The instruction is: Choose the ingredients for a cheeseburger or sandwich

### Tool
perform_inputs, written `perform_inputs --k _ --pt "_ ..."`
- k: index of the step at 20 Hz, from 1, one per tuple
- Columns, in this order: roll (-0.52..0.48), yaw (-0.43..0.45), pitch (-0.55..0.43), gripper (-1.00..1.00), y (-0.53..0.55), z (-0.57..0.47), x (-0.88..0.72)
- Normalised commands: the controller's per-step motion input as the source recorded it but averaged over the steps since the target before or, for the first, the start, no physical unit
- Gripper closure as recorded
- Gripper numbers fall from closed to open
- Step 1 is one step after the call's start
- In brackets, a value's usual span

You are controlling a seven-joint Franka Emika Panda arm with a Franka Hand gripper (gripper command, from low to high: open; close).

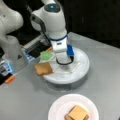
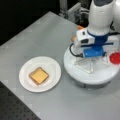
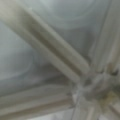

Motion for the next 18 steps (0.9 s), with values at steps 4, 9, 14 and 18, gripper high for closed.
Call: perform_inputs --k 4,9,14,18 --pt "-0.029 0.19 0.052 -1.0 -0.03 0.06 0.04" --pt "-0.069 0.164 0.043 -1.0 -0.07 0.02 0.03" --pt "-0.095 0.176 0.022 -1.0 -0.08 0.01 0.01" --pt "-0.084 0.265 0.024 -1.0 -0.07 0.01 0.01"
